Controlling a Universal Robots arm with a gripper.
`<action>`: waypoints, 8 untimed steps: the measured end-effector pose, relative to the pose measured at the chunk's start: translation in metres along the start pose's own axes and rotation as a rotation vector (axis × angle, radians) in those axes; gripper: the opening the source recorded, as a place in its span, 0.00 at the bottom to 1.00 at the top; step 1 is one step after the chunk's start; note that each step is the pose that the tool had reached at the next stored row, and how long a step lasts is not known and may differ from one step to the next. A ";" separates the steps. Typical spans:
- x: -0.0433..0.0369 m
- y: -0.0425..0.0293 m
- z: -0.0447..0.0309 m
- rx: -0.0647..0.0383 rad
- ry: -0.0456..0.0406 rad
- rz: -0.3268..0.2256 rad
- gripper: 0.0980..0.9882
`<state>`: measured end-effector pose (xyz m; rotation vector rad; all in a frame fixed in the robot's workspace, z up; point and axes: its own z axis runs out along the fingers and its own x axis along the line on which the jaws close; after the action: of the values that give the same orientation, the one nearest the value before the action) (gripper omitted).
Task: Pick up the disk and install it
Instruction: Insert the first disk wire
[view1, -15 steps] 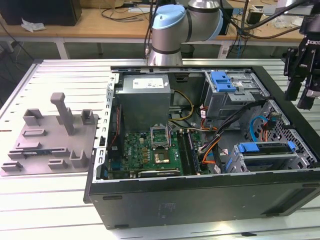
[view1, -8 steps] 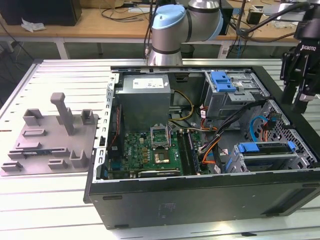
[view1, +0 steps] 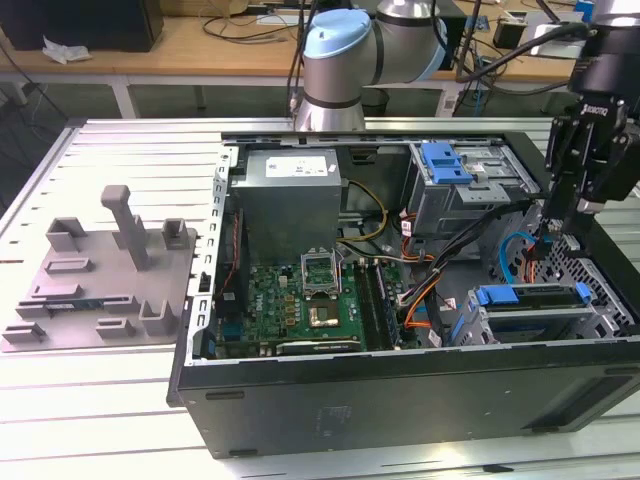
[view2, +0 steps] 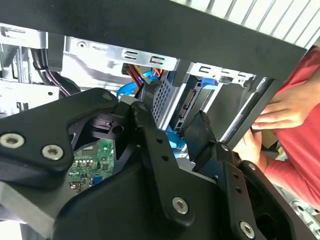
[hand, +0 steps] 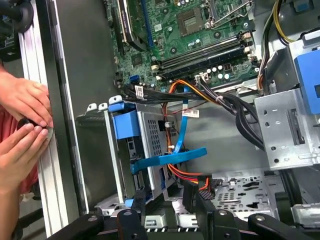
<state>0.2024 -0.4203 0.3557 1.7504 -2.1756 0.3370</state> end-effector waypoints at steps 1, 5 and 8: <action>-0.0015 0.0004 0.0003 0.000 0.0023 0.000 0.48; -0.0040 0.0010 -0.0001 0.000 0.0078 0.005 0.48; -0.0042 0.0010 -0.0002 0.000 0.0079 0.004 0.48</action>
<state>0.2022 -0.4163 0.3542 1.7416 -2.1743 0.3445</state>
